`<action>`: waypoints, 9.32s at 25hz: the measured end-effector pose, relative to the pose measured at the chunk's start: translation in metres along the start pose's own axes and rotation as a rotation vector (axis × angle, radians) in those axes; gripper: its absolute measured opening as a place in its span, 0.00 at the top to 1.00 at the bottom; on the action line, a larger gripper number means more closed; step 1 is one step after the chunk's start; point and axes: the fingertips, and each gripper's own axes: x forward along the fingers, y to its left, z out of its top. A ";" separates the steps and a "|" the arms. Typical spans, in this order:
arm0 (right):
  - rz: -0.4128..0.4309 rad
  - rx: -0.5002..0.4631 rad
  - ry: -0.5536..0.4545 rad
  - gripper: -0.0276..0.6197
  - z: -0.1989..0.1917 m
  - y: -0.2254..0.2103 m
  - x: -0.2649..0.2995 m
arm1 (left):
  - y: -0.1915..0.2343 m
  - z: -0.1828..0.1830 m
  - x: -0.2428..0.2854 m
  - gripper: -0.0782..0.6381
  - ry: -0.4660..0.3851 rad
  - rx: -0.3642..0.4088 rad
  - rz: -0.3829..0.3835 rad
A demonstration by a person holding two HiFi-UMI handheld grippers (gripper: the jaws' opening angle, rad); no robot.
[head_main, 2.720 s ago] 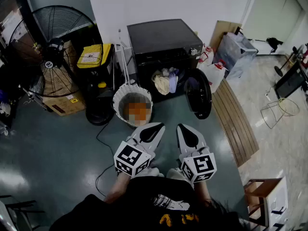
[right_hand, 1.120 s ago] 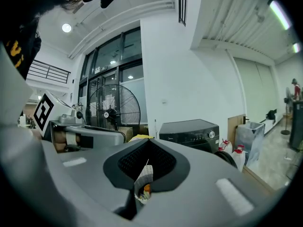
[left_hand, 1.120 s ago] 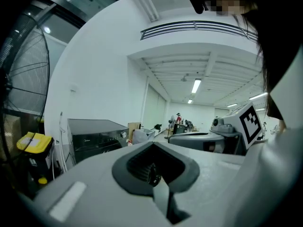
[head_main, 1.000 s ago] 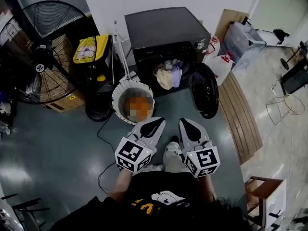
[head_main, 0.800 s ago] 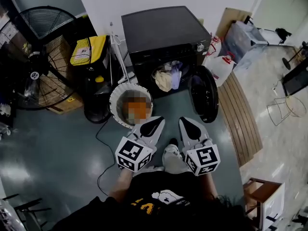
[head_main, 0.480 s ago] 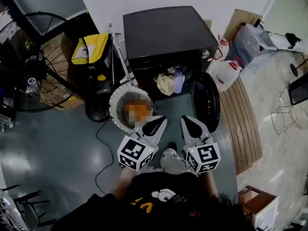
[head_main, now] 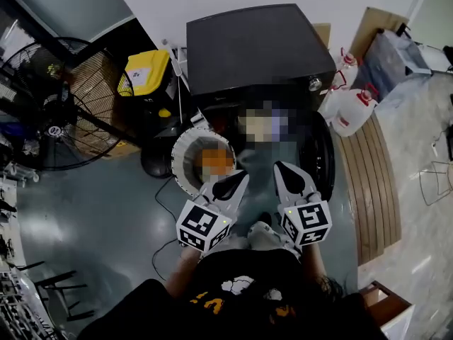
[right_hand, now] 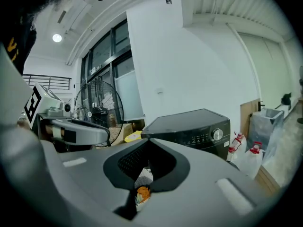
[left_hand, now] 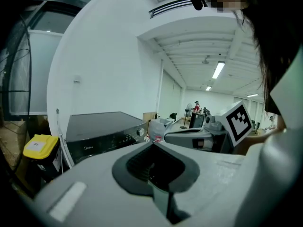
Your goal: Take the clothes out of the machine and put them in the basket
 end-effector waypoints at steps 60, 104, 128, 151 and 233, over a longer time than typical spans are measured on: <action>0.013 -0.185 0.449 0.49 -0.382 -0.194 0.371 | 0.236 -0.294 0.229 0.89 0.304 0.168 -0.147; -0.113 0.052 0.355 0.87 -0.324 -0.192 0.367 | 0.266 -0.272 0.208 0.89 0.361 0.117 -0.117; 0.066 0.111 0.146 0.87 -0.168 -0.107 0.268 | 0.222 -0.219 0.222 0.44 0.328 0.136 -0.200; 0.197 0.011 0.091 0.77 -0.091 -0.056 0.152 | 0.127 -0.131 0.189 0.75 0.205 0.273 -0.131; 0.763 0.309 0.169 0.92 0.009 0.292 0.254 | 0.314 -0.053 -0.244 0.78 0.053 0.135 0.591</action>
